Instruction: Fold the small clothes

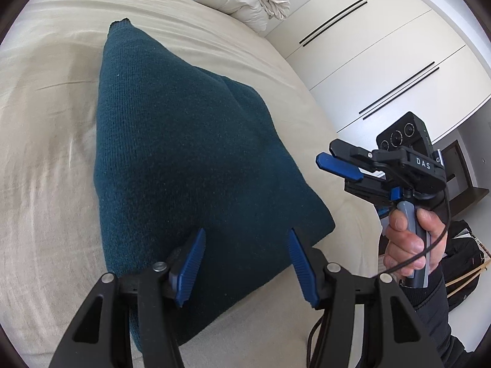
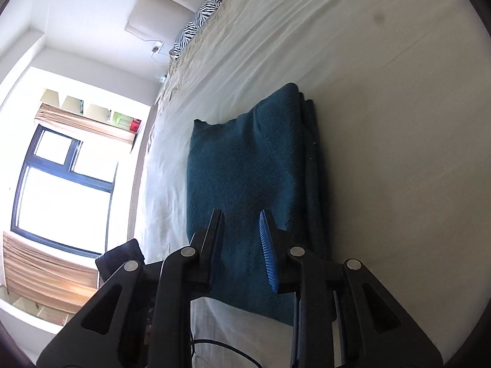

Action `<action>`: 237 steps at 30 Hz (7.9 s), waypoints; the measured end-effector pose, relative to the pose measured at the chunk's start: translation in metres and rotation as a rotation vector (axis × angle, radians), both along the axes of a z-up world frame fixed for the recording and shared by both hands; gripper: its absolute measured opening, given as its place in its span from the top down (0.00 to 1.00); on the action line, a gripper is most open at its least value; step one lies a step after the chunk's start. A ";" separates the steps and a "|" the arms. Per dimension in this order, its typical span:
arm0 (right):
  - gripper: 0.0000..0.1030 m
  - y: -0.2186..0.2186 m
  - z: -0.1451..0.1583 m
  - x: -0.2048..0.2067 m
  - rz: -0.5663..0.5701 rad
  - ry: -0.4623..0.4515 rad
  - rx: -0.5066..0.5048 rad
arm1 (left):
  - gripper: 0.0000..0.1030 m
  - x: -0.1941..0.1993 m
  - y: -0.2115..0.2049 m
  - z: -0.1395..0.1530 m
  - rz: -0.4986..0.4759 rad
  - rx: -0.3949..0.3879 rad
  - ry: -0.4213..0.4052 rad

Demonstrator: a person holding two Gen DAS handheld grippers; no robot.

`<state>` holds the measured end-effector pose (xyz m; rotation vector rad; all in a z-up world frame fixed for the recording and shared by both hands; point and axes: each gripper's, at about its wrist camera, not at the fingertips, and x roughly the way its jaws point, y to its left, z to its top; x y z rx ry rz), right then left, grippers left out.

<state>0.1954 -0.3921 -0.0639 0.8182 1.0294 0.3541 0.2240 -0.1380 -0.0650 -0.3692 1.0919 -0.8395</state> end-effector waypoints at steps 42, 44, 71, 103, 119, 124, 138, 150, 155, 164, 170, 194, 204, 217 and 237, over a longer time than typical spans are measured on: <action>0.78 -0.009 -0.059 0.007 0.056 0.032 0.172 | 0.90 0.128 -0.015 -0.018 0.056 0.070 -0.029; 0.80 -0.014 -0.063 0.004 0.035 0.018 0.206 | 0.91 0.130 -0.007 -0.018 0.062 0.037 0.008; 0.29 -0.061 -0.041 0.038 -0.054 0.125 0.051 | 0.20 0.095 0.052 -0.033 0.156 -0.034 0.121; 0.79 0.175 0.100 -0.059 0.200 -0.065 -0.525 | 0.60 -0.056 0.138 0.084 0.210 0.247 -0.078; 0.79 0.271 0.015 -0.097 0.239 0.001 -0.410 | 0.58 -0.116 0.211 0.000 0.270 0.264 0.016; 0.76 0.245 -0.041 -0.100 0.161 0.065 -0.175 | 0.47 -0.113 0.225 -0.022 0.292 0.168 0.052; 0.61 0.213 -0.038 -0.125 0.057 0.039 -0.033 | 0.42 -0.147 0.251 -0.018 0.385 0.053 0.036; 0.62 0.204 -0.060 -0.166 0.044 0.041 -0.023 | 0.40 -0.156 0.249 -0.031 0.372 0.076 0.029; 0.61 0.195 -0.048 -0.179 0.019 0.031 -0.068 | 0.40 -0.172 0.248 -0.013 0.404 0.115 -0.055; 0.53 0.197 0.054 -0.218 -0.172 -0.191 -0.486 | 0.00 -0.242 0.240 0.096 0.625 0.394 -0.644; 0.06 0.221 0.148 -0.266 -0.377 -0.579 -0.676 | 0.00 -0.282 0.237 0.172 0.788 0.500 -0.944; 0.00 0.284 0.155 -0.266 -0.249 -0.452 -0.860 | 0.00 -0.242 0.229 0.105 0.673 0.605 -0.367; 0.00 0.289 0.070 -0.239 -0.178 -0.131 -0.783 | 0.00 -0.236 0.215 0.079 0.596 0.617 -0.304; 0.00 0.294 0.078 -0.244 -0.180 -0.144 -0.811 | 0.00 -0.232 0.213 0.064 0.574 0.612 -0.259; 0.00 0.297 0.081 -0.243 -0.178 -0.149 -0.823 | 0.00 -0.232 0.210 0.060 0.575 0.641 -0.281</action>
